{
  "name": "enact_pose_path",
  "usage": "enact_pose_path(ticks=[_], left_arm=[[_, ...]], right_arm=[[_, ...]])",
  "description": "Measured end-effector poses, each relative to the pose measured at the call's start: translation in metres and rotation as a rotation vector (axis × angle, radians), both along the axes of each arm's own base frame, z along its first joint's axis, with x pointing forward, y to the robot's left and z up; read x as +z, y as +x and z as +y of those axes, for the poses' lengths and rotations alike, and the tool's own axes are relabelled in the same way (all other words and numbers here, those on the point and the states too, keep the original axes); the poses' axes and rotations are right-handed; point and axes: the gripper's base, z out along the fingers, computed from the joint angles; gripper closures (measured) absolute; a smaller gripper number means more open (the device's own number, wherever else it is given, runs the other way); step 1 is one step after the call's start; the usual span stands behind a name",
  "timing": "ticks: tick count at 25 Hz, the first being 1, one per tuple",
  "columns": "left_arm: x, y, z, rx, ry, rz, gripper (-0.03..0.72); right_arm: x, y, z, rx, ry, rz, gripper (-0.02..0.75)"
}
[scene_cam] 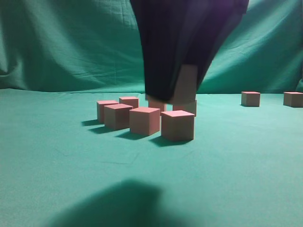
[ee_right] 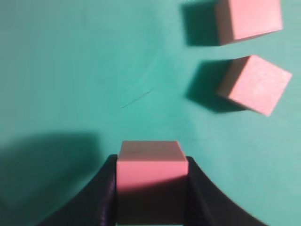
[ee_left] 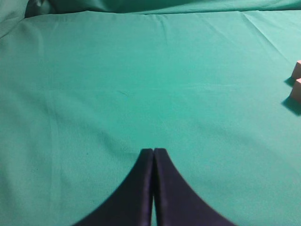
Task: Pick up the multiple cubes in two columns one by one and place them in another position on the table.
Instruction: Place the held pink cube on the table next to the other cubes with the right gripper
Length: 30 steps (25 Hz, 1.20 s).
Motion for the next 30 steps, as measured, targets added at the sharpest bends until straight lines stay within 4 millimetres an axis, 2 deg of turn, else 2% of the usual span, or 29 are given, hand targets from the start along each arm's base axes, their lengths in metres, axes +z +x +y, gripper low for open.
enact_pose_path(ticks=[9, 23, 30], left_arm=[[0.000, 0.000, 0.000, 0.000, 0.000, 0.000, 0.688], [0.000, 0.000, 0.000, 0.000, 0.000, 0.000, 0.688], [0.000, 0.000, 0.000, 0.000, 0.000, 0.000, 0.688]], right_arm=[[-0.016, 0.020, -0.005, -0.055, -0.016, -0.049, 0.475], [-0.041, 0.027, 0.000, -0.042, -0.052, -0.035, 0.475], [-0.047, 0.028, 0.001, -0.039, -0.058, -0.030, 0.475]])
